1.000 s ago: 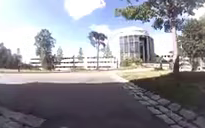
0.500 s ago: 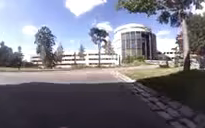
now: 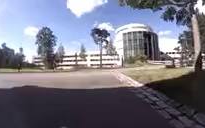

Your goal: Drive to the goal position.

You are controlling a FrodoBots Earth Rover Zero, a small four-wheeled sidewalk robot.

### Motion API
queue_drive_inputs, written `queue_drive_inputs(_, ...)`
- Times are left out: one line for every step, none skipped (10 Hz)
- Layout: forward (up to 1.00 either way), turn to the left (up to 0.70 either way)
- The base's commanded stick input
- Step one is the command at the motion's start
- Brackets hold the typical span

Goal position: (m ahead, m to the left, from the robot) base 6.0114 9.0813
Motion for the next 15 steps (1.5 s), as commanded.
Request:
queue_drive_inputs(0.0,0.0)
queue_drive_inputs(0.0,0.0)
queue_drive_inputs(0.0,0.0)
queue_drive_inputs(0.0,0.0)
queue_drive_inputs(0.0,0.0)
queue_drive_inputs(0.0,0.0)
queue_drive_inputs(0.0,0.0)
queue_drive_inputs(0.36,0.0)
queue_drive_inputs(0.98,0.0)
queue_drive_inputs(1.0,0.0)
queue_drive_inputs(1.0,0.0)
queue_drive_inputs(1.0,0.0)
queue_drive_inputs(1.0,0.0)
queue_drive_inputs(1.0,0.0)
queue_drive_inputs(1.0,0.0)
